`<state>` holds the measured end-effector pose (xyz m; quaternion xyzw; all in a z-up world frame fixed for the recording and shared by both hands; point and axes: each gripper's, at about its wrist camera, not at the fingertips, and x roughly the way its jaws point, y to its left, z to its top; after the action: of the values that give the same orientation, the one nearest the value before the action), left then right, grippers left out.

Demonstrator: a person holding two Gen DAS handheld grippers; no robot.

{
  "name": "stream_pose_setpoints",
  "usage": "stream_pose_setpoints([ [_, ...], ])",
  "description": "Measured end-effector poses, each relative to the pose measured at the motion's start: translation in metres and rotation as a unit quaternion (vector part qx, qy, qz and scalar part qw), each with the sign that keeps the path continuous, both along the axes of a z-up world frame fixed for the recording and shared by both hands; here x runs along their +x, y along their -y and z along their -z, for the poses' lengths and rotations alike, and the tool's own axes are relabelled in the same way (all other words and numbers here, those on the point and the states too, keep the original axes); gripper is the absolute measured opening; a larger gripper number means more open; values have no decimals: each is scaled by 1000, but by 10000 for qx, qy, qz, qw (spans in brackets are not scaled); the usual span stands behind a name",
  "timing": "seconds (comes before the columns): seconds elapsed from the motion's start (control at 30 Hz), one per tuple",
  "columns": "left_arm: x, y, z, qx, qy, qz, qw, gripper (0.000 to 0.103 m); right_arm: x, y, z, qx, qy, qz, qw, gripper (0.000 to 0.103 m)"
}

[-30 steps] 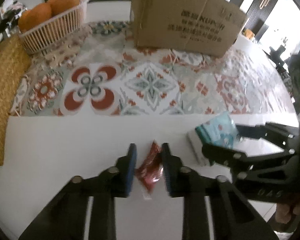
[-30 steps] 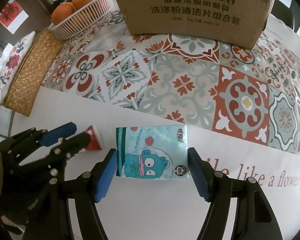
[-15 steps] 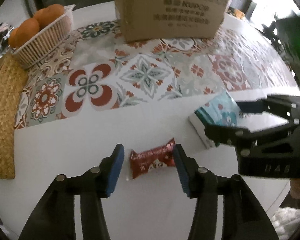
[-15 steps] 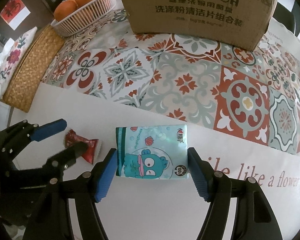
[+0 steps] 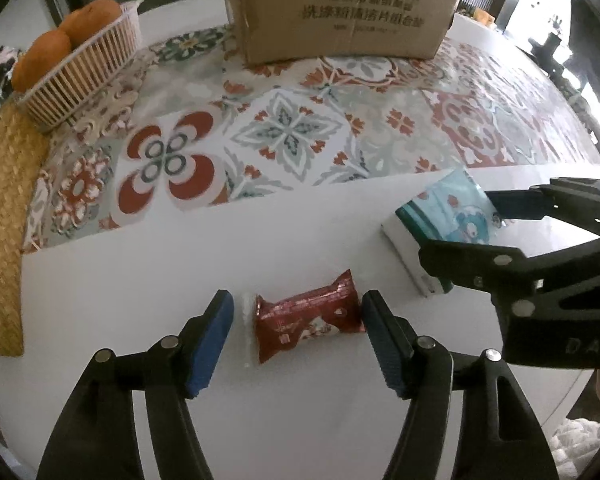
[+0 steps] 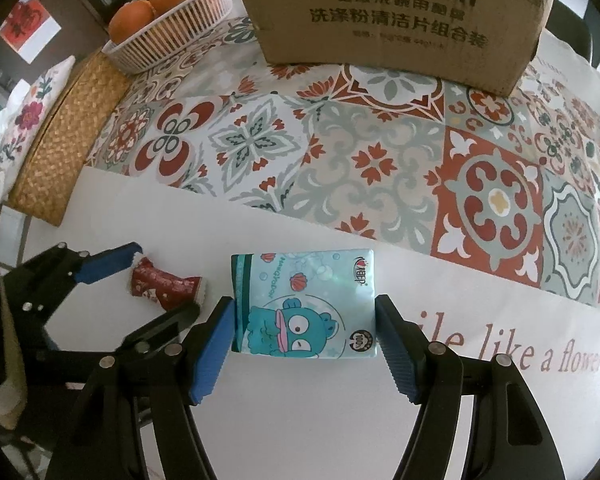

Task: Organize soft objects
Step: 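Lift the candy packet with left gripper while right gripper carries the tissue pack to the box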

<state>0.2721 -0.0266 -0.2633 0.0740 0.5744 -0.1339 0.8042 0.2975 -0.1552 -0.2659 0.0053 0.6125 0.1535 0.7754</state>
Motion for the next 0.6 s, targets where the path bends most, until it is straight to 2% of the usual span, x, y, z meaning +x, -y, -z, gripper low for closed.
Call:
stream_pose_setpoints([
  [0.07,-2,0,0,-34,83,-13,10000,51,-1,0,0,-11,11,-7,10000,70],
  [0.2,-5,-2,-1,-116,162,-40,9998,46,-1,0,0,-21,18,-8,10000,70],
  [0.33,-4,-8,-3,-322,90,-172,9993,43,-2,-1,-1,-67,58,-22,10000,69],
  [0.6,-6,-8,-9,-405,164,-272,9987,40,-3,0,-3,-2,70,3,10000,69],
])
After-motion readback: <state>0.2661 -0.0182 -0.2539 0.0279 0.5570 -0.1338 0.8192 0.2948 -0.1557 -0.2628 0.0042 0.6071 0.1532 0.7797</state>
